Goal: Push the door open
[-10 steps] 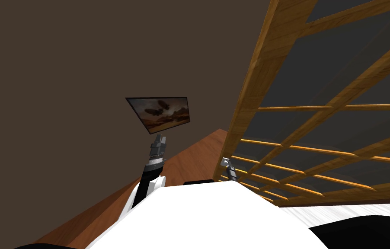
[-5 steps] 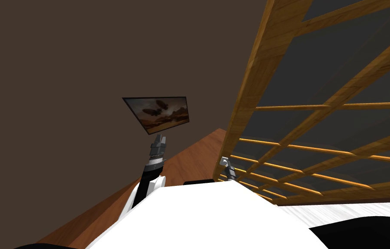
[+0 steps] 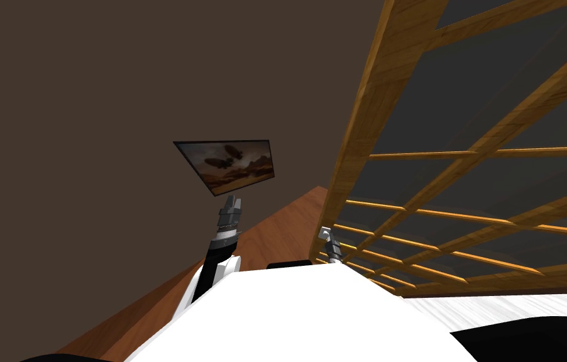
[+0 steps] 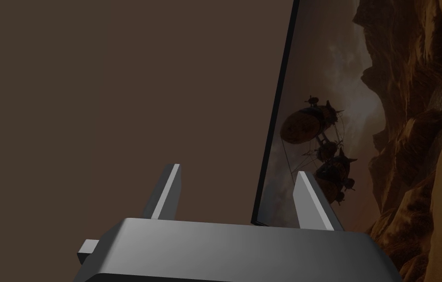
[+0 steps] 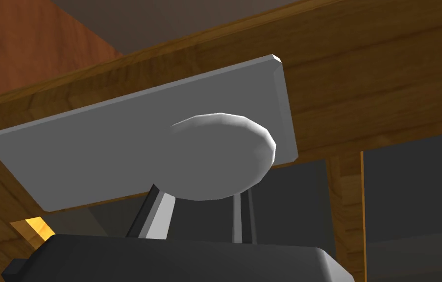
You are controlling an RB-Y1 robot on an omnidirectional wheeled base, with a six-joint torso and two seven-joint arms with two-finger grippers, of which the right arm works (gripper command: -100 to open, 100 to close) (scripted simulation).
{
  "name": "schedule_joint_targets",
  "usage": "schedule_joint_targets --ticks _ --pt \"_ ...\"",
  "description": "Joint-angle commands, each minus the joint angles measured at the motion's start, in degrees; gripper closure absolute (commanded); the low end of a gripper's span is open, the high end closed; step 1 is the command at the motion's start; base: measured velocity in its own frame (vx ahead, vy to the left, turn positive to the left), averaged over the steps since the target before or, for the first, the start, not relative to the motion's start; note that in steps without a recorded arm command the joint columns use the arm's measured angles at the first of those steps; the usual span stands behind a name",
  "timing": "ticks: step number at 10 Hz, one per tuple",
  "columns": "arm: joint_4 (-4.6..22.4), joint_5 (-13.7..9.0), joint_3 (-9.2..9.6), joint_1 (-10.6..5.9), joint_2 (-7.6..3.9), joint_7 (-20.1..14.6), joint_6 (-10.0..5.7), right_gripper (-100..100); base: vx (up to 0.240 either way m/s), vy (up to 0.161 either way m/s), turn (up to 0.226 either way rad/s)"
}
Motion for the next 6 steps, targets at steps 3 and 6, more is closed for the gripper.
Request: schedule_joint_targets --ticks 3,6 --pt "-0.40 -1.76 1.08 -1.71 0.45 -5.60 -0.16 100 0.007 -0.015 -0.015" --pt "-0.25 -2.52 1.46 -2.20 0.54 -8.39 -0.09 100 0.008 -0.010 -0.011"
